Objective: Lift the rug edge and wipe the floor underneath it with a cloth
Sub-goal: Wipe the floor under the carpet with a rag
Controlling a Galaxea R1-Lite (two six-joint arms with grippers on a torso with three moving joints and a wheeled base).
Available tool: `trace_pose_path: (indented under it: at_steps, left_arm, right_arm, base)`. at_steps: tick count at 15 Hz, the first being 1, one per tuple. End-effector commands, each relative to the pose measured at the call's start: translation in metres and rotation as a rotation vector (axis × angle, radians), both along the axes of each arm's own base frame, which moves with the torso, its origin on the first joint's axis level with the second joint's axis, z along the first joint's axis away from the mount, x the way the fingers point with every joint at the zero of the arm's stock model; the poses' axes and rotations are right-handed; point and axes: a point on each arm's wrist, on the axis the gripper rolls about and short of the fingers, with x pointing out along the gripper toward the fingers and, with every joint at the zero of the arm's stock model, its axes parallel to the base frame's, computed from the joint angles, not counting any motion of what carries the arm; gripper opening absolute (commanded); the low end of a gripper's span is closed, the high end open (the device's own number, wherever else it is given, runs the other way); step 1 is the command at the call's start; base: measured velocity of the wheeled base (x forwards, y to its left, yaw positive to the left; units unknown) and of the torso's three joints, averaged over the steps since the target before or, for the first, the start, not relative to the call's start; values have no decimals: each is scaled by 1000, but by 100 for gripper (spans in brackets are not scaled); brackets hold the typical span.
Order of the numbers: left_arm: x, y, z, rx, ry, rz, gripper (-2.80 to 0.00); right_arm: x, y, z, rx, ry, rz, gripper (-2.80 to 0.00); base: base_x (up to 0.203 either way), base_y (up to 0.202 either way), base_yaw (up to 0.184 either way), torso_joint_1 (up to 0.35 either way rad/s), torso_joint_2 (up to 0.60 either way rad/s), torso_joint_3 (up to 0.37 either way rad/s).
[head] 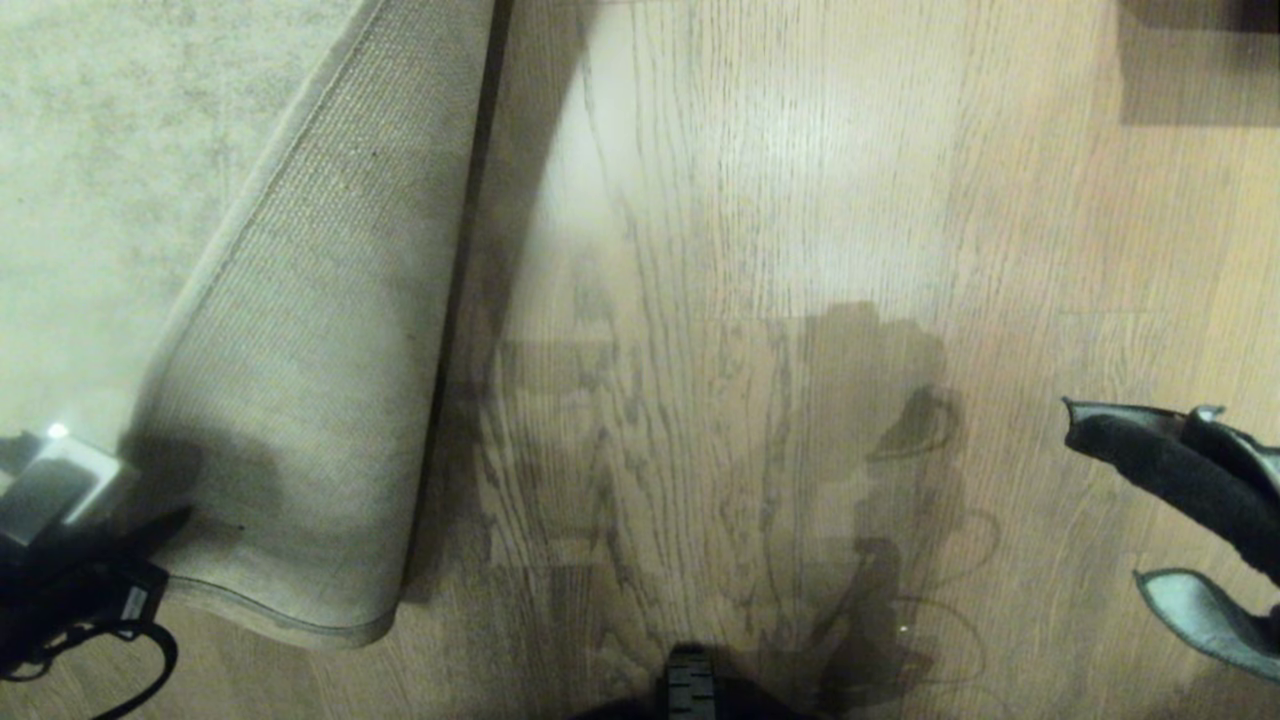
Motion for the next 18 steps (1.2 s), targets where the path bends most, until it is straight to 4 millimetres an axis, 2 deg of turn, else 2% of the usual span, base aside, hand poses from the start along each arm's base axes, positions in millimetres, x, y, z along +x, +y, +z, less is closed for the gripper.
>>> trace_pose_path:
  at_steps: [1,12,18]
  left_arm:
    - [0,0,0,4,-4,-2,-280]
    - [-3,-2,-5,8,17,-8,-280]
    - [-4,-2,-5,12,18,-11,-280]
  right_arm:
    - [7,0,3,-2,21,2,-280]
    - [30,2,28,-32,48,52,-280]
    - [49,6,47,-42,60,220,-280]
  base:
    - [0,0,0,0,0,0]
    - [0,0,0,0,0,0]
    - [0,0,0,0,0,0]
